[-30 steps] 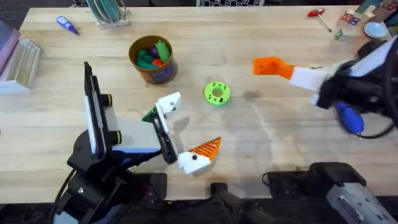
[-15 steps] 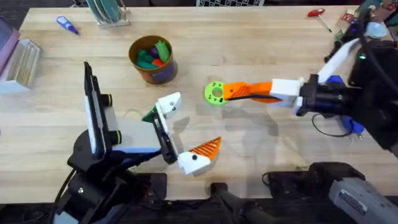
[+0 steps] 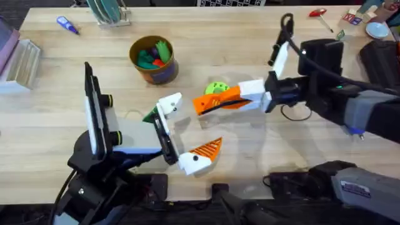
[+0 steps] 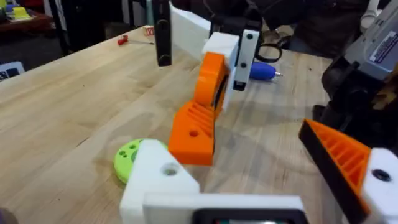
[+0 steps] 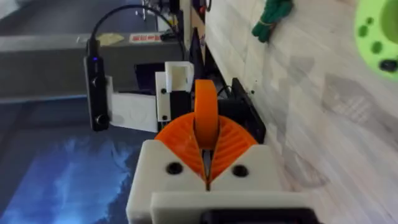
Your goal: Pick up the gripper from the table and insert it into the empty holder that is missing its gripper. Then pick up a screw, insert it into the mounting hole, and use the screwdriver to tighten it. Finally, clean up the table by picking up the vegetable and placing it into the bucket.
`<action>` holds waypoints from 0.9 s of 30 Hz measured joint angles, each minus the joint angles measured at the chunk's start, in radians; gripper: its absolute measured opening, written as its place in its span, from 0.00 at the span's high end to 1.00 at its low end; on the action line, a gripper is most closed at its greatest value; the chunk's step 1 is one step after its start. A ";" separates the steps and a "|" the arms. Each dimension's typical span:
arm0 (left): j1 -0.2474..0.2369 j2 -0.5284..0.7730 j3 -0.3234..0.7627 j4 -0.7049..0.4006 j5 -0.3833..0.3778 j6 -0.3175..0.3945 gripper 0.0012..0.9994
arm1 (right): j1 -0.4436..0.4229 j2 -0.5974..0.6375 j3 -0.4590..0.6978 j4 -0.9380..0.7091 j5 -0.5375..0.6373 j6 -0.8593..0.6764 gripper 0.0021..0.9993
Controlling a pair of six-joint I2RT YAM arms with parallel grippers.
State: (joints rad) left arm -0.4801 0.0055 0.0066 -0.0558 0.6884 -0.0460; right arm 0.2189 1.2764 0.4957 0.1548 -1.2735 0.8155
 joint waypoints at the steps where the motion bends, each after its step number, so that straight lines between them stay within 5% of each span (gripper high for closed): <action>1: 0.000 0.000 0.000 0.000 0.000 0.000 0.01 | 0.014 0.012 0.000 0.047 -0.001 0.028 0.99; 14: 0.000 0.000 0.000 0.000 -0.002 0.000 0.01 | 0.094 0.072 0.000 0.315 0.000 0.255 0.99; 27: 0.000 0.000 0.000 0.000 -0.003 0.000 0.01 | 0.146 0.072 0.000 0.383 0.018 0.329 0.99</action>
State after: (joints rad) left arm -0.4801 0.0054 0.0067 -0.0559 0.6858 -0.0460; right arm 0.3649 1.3486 0.4957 0.5378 -1.2559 1.1441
